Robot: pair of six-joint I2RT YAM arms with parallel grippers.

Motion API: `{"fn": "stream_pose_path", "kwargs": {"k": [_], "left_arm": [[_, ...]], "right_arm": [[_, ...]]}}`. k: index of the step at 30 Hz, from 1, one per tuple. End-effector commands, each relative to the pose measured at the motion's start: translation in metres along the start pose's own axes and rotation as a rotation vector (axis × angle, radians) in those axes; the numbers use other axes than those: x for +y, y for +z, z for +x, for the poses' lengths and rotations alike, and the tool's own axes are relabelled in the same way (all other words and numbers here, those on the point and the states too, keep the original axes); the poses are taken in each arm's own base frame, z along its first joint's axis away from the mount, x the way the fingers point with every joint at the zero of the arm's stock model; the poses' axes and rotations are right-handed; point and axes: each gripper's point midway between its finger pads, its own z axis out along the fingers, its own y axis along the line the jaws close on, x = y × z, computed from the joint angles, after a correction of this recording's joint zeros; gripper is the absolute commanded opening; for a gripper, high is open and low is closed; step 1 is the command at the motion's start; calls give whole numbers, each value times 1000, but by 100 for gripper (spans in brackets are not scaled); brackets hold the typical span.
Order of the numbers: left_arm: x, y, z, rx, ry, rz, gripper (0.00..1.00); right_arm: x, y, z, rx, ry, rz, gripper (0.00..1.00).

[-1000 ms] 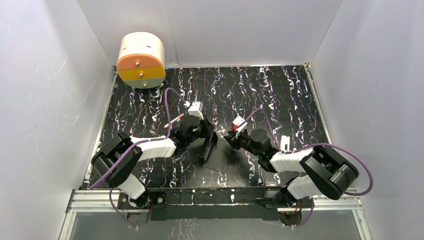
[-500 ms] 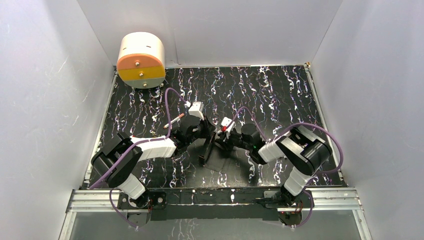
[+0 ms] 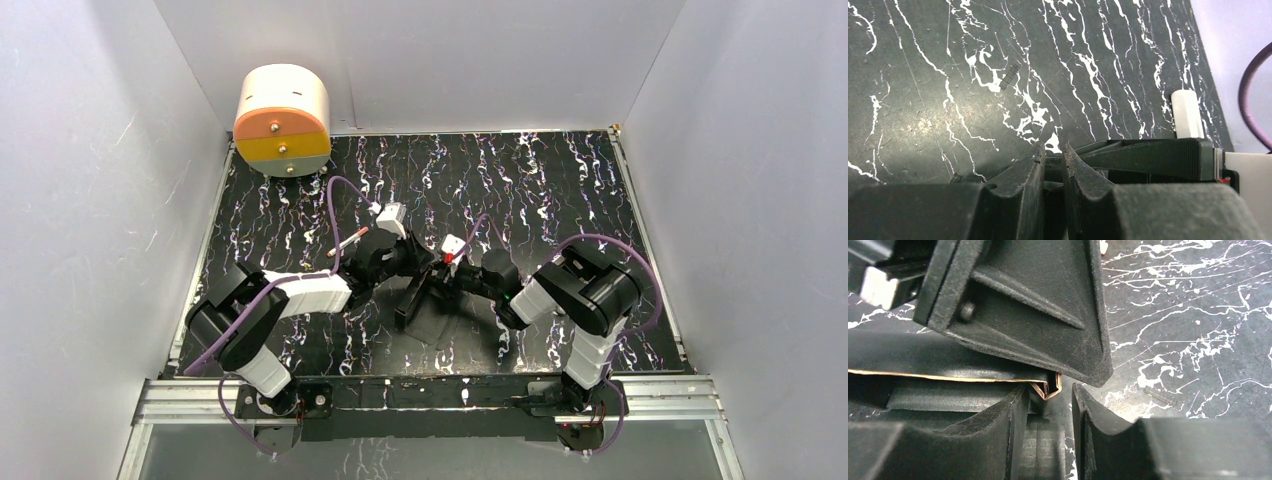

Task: Fold the paper box
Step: Fold the paper box at the center of the board.

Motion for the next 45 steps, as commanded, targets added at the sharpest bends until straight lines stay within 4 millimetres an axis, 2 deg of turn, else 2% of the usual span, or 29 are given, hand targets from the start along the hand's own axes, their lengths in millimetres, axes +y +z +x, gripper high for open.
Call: {"fn": "stream_pose_path", "kwargs": {"k": [1, 6, 11, 18, 22, 26, 34, 40, 45], "left_arm": [[8, -3, 40, 160, -62, 47, 17], [5, -2, 41, 189, -80, 85, 17], [1, -7, 39, 196, -90, 99, 20], [5, -19, 31, 192, -122, 81, 38], [11, -25, 30, 202, -133, 62, 46], [8, -29, 36, 238, -150, 89, 48], [-16, -39, 60, 360, -258, 234, 49], [-34, -48, 62, 398, -288, 337, 48], [-45, -51, 58, 407, -269, 400, 45]], "right_arm": [[-18, 5, -45, -201, -66, 82, 42], [-17, 13, -38, -193, -48, 62, 33], [-22, 11, -37, -209, -20, 101, 20], [-29, 6, -30, -185, 4, 159, 10], [-31, 6, -26, -169, 19, 168, 7], [-35, 6, -24, -164, 51, 198, 5], [-53, 1, -22, -171, 138, 327, 4], [-61, 0, -16, -162, 189, 422, 3], [-55, 6, -12, -147, 186, 462, 1]]}}
